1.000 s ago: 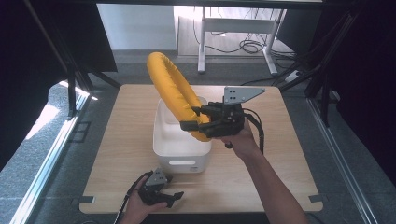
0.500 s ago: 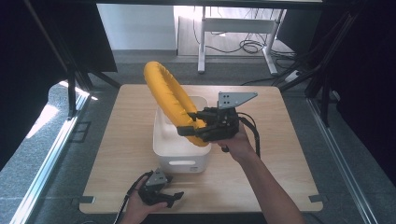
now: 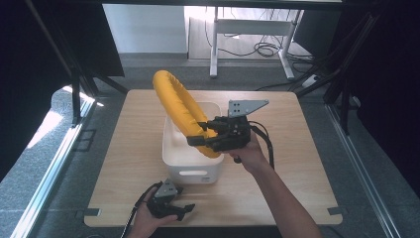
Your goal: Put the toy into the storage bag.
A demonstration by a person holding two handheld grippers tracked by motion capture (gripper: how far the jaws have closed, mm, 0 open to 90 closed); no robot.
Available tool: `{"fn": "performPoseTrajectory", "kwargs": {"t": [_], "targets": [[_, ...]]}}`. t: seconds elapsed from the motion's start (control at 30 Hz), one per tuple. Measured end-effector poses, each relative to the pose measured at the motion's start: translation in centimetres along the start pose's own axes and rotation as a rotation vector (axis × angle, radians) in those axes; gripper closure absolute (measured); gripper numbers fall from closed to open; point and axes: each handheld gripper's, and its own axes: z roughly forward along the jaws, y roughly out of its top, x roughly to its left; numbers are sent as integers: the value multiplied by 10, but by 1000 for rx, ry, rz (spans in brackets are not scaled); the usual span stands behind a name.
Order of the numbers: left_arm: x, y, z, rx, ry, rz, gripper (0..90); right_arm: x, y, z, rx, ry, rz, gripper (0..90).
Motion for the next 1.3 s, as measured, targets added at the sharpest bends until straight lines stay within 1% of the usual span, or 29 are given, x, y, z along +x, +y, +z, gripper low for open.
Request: {"fn": "performPoseTrajectory", "kwargs": {"t": [0.47,0.53,0.6,0.83,0.87,1.1,1.13,1.2,1.23,1.3], "targets": [[0,0,0,1,0,0,257,-10,-9,3,21,-11,18,510],[0,0,0,0,1,0,257,-12,-12,4,25,-16,29,510],[0,0,0,0,0,0,257,-16,-16,6,41,-19,45,510],[0,0,0,-1,1,-1,257,-23,-23,11,54,-20,65,508],[0,0,0,-1,1,-2,257,-23,-24,11,54,-13,72,508],[0,0,0,0,0,-4,257,-24,-28,13,65,-17,73,506],[0,0,0,0,0,-4,257,-25,-30,13,68,-20,77,503],[-1,0,0,1,0,-3,257,-25,-32,14,78,-34,67,496],[-1,0,1,-2,0,-7,257,-26,-33,13,80,-48,73,495],[-1,0,1,-2,0,-7,257,-29,-36,13,78,-52,83,493]]}}
